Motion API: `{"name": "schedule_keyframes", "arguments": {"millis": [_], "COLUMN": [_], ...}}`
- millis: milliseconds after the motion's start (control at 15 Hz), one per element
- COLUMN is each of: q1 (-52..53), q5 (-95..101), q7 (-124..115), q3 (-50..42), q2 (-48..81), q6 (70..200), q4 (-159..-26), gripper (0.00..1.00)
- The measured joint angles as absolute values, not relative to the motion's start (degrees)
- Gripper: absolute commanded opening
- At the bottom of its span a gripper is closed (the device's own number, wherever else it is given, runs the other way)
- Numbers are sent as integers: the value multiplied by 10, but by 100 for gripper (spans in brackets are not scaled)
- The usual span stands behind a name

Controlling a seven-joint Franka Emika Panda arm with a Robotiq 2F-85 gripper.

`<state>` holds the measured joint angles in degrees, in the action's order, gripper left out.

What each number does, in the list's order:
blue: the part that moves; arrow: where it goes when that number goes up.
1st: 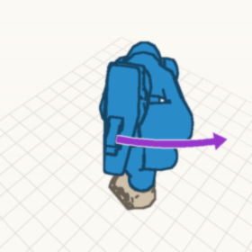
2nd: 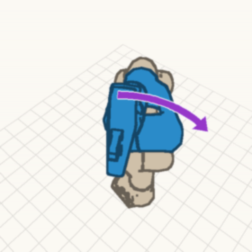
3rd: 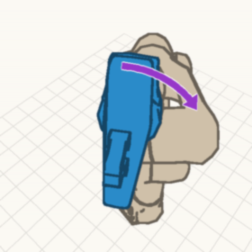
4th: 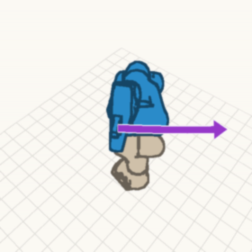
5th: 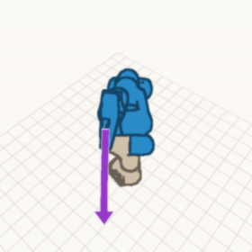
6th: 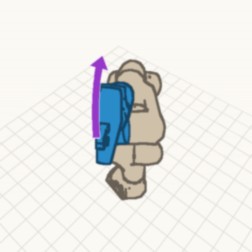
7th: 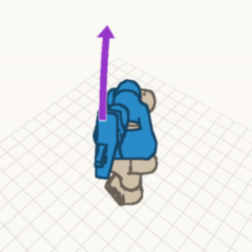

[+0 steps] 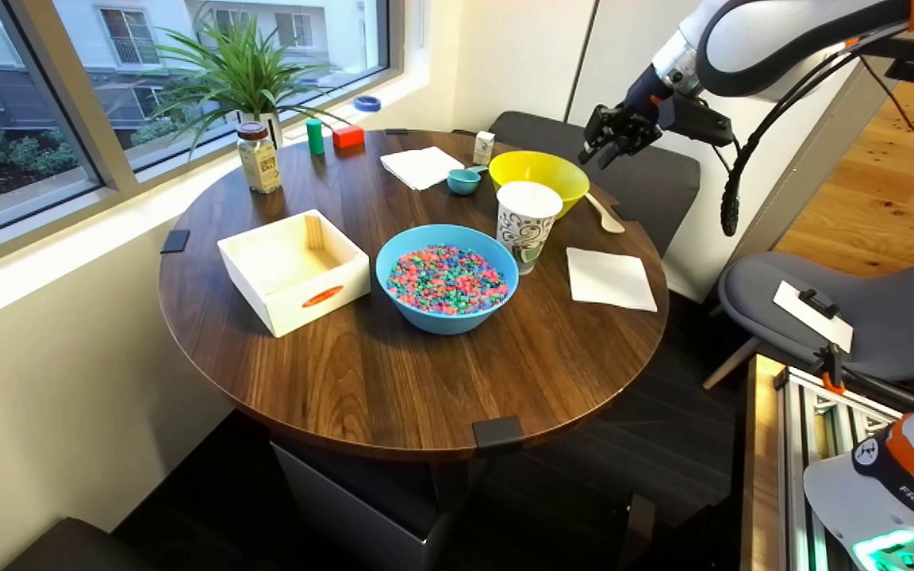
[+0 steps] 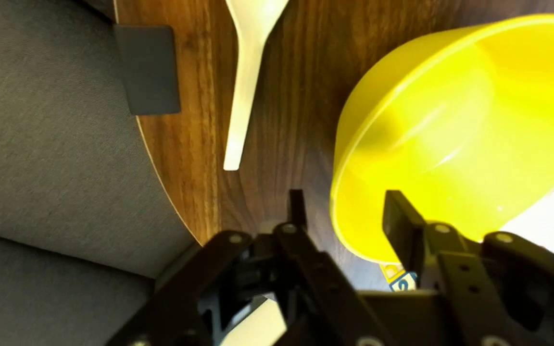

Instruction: Put the yellow bowl on the paper cup and then put some of the contents of the blue bowl into the yellow bowl

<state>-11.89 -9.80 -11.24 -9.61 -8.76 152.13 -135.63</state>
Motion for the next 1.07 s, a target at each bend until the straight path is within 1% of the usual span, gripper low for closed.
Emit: {"name": "schedule_keyframes", "arguments": {"millis": [133,200,800,867,933,1067], "q1": [-118,-116,-95,-95,-95,-95], "q5": [-101,-108,-182,-190,-197,-207], "q7": [-95,-87,-43,-38,-32,-25], "q3": [-99,-100,-100,-100,-100,-100], "q2": [-83,-80,-36,-31,-26,-15], "q6": [1531,1539,1595,1597,1597,1597], "q4": [-1363,-1366,-1362,-1361,-1359,-1353], "gripper": [94,99,100,83,73,58]}}
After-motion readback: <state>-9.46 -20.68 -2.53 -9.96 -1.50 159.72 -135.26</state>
